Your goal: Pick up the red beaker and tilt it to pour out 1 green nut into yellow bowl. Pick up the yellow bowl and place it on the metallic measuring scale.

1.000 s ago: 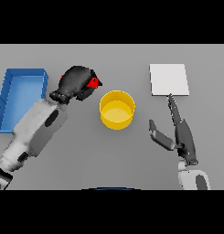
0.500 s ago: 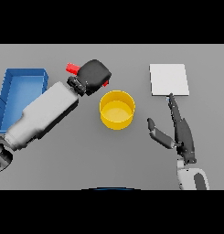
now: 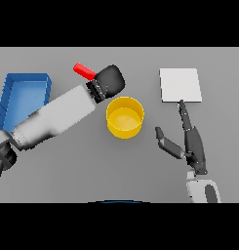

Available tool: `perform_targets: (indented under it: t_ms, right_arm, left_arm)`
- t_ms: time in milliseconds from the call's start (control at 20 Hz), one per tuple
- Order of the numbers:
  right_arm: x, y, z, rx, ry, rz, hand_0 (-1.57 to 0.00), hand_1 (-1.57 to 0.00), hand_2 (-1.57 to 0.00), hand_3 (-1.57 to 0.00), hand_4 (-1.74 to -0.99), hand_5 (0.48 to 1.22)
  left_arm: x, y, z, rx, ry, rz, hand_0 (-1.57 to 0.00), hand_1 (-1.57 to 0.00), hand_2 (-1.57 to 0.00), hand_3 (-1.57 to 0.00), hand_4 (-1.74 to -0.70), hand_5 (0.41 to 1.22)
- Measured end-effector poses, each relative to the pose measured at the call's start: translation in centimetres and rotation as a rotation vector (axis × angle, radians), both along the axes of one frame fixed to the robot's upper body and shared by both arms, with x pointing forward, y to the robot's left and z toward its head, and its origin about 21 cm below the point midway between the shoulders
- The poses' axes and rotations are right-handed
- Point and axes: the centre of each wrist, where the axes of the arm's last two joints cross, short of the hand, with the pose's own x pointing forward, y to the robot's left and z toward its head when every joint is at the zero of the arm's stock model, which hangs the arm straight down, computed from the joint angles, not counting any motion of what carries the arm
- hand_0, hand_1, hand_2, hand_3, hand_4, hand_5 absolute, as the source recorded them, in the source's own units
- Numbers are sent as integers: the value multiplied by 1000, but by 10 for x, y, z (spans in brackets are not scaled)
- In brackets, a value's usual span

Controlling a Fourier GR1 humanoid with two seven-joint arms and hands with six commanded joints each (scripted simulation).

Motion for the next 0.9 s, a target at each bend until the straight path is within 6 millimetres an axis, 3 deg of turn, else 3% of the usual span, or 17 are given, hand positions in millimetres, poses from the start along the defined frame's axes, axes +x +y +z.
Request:
perform_targets:
  t_ms: [500,900]
  right_arm:
    - [-4,-2,1,-14,4,-12,1,1,1,1,-1159,632]
    - [-7,-3,3,7,-15,-19,1,1,1,1,-1153,636]
  left_arm:
    - [-4,-27,-4,303,-173,-201,-1571,-1571,-1571,-1571,-1731,1221]
    - [-7,-48,12,431,-259,-286,-1571,-1571,-1571,-1571,-1721,1221]
